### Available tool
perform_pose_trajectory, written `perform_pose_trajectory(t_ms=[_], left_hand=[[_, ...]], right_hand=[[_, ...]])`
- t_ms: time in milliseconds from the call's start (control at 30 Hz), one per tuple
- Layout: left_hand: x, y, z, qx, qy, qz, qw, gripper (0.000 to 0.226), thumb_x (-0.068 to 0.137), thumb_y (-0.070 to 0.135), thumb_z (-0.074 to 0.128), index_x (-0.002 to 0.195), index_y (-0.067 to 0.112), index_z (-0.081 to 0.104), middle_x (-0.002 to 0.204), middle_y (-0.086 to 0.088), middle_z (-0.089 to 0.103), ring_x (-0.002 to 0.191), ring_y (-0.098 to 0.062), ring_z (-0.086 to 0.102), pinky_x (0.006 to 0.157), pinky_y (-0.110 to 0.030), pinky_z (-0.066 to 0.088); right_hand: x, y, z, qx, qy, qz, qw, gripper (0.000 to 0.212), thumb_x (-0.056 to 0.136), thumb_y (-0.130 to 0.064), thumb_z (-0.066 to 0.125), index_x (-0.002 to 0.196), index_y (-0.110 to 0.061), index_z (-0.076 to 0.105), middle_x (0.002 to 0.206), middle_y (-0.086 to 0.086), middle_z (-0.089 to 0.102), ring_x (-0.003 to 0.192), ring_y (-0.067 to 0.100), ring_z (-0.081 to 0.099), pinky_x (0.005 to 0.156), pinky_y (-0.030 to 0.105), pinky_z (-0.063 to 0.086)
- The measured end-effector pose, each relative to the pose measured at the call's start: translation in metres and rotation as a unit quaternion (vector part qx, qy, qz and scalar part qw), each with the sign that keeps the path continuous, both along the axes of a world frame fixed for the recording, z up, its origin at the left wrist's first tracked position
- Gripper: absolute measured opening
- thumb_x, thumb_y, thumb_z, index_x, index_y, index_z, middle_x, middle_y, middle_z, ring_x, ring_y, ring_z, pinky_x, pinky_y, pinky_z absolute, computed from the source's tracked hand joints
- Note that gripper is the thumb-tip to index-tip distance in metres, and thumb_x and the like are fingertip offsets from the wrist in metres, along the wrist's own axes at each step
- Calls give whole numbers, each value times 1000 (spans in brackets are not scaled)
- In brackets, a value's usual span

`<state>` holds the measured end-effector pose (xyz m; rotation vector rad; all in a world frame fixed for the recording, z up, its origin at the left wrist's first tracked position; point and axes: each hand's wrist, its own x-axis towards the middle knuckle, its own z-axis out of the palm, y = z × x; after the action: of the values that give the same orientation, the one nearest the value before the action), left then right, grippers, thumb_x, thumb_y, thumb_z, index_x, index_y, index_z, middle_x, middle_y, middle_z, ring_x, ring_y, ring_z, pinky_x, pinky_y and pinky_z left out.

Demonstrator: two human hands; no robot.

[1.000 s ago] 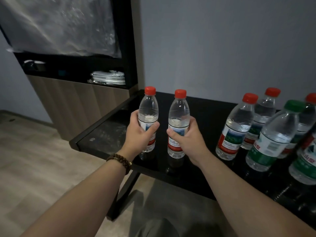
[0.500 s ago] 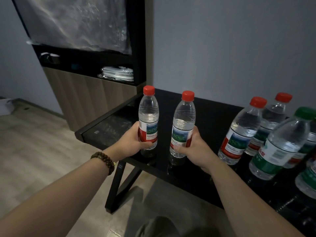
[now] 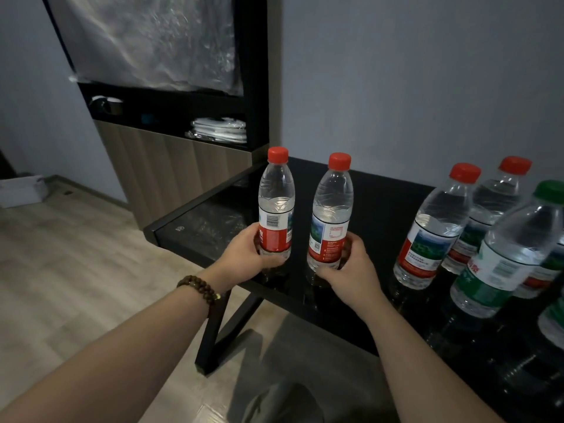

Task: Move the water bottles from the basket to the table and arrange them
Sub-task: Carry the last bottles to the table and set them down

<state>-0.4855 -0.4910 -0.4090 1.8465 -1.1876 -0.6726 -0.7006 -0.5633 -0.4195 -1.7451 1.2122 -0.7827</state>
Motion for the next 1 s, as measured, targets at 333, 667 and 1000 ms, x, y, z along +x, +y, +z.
perform_pose_trajectory(t_ms=[333, 667, 1000], left_hand=[[-10, -6, 2, -1, -34, -3, 999, 84, 65, 28, 97, 137, 28, 53, 125, 12, 65, 116, -7, 62, 102, -37, 52], [-11, 0, 5, 21, -27, -3, 999, 87, 70, 26, 93, 144, 27, 47, 135, 8, 62, 125, -13, 59, 108, -44, 49], [-16, -2, -2, -11, -68, 20, 997, 82, 71, 31, 93, 140, 23, 48, 135, 5, 63, 124, -14, 60, 101, -34, 51]], right_hand=[[-1, 8, 2, -40, 40, 15, 998, 104, 72, -26, 92, 155, -33, 29, 150, -7, 47, 142, 17, 45, 114, 43, 43], [-4, 11, 3, -36, 41, 38, 998, 97, 73, -25, 91, 152, -35, 34, 145, -9, 51, 136, 16, 50, 109, 37, 45], [4, 8, -6, -66, 50, -26, 996, 81, 69, -35, 93, 134, -32, 45, 136, -9, 59, 129, 15, 57, 104, 37, 51]])
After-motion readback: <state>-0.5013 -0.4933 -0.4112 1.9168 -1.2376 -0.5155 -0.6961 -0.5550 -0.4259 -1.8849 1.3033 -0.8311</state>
